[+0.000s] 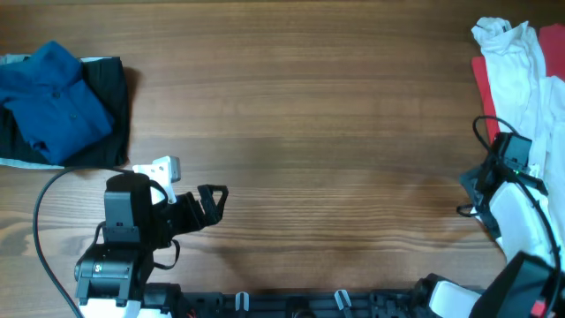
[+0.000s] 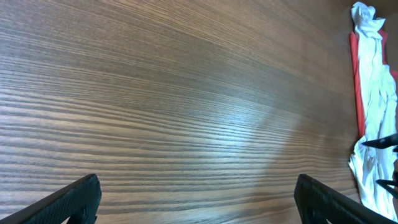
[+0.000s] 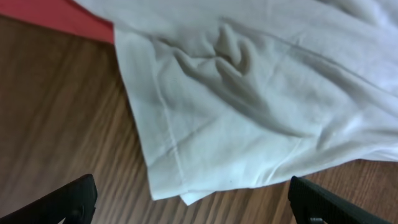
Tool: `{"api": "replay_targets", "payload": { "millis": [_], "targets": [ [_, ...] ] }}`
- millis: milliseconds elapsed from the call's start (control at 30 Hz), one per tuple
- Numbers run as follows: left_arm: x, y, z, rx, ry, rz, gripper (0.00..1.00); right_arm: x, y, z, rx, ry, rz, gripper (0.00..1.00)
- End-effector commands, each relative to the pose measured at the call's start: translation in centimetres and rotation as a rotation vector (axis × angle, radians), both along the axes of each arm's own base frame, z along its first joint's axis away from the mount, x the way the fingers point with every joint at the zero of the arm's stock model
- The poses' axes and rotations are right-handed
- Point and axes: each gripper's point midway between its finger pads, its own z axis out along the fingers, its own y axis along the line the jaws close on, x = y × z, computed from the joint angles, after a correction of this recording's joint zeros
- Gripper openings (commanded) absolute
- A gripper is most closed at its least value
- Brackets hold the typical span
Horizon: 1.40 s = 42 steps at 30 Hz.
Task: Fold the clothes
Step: 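Reach the right gripper to the white T-shirt and grasp its edge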
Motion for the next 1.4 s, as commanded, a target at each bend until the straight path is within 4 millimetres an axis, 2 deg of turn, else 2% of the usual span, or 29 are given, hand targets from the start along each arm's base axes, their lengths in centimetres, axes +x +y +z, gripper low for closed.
{"api": "replay_targets", "payload": {
  "millis": [0, 200, 267, 333, 367, 567, 633, 767, 833, 933, 1000, 1033, 1100, 1200, 1267, 1367],
  "targets": [
    [0.2, -0.2, 0.8, -0.011, -0.020, -0.005, 1.00, -0.7, -0.2, -1.6, 0.010, 0.087, 0.007, 0.99],
    [0.3, -0.2, 0.8, -0.011, -0.020, -0.005, 1.00, -0.9, -0.1, -3.8, 0.036, 0.145, 0.008, 0.97],
    [0.3, -0.2, 0.8, -0.010, -0.021, -0.005, 1.00, -0.8, -0.2, -4.1, 0.036, 0.146, 0.008, 0.84],
    [0.3, -0.2, 0.8, -0.008, -0.022, -0.002, 1.00, -0.7, -0.2, -4.1, 0.034, 0.142, 0.008, 0.65],
    [0.3, -0.1, 0.8, -0.003, -0.022, 0.002, 1.00, -0.7, -0.2, -4.1, 0.034, 0.142, 0.008, 0.59],
    [0.4, 0.0, 0.8, 0.001, -0.023, 0.005, 1.00, -1.2, 0.0, -4.2, 0.044, 0.158, -0.001, 0.44],
    [0.4, 0.0, 0.8, 0.001, -0.025, 0.005, 1.00, -1.4, 0.1, -4.2, 0.048, 0.167, -0.001, 0.33],
    [0.4, 0.0, 0.8, 0.000, -0.026, 0.005, 1.00, -1.8, 0.3, -4.3, 0.056, 0.182, -0.001, 0.18],
    [0.4, 0.0, 0.8, 0.000, -0.026, 0.005, 1.00, -1.9, 0.4, -4.3, 0.058, 0.185, -0.001, 0.07],
    [0.5, 0.0, 0.9, 0.000, -0.030, 0.005, 1.00, -1.4, 0.6, -4.0, 0.072, 0.159, 0.003, 0.04],
    [0.6, 0.0, 1.0, 0.000, -0.034, 0.005, 1.00, -0.8, 0.7, -3.1, 0.084, 0.124, 0.010, 0.04],
    [0.6, 0.0, 1.0, 0.000, -0.034, 0.005, 1.00, -0.4, 0.9, -2.4, 0.091, 0.097, 0.013, 0.04],
    [0.5, 0.0, 0.9, 0.000, -0.033, 0.004, 1.00, 1.2, 1.2, 0.3, 0.114, 0.001, 0.028, 0.04],
    [0.5, 0.0, 0.9, 0.000, -0.032, 0.005, 1.00, 4.2, 2.3, 6.3, 0.142, -0.184, 0.131, 0.04],
    [0.5, 0.0, 0.9, 0.000, -0.032, 0.004, 1.00, 6.1, 3.9, 10.8, 0.147, -0.309, 0.289, 0.04],
    [0.5, 0.0, 0.9, 0.000, -0.028, 0.004, 1.00, 7.1, 6.8, 17.7, 0.082, -0.469, 0.482, 0.04]
  ]
}}
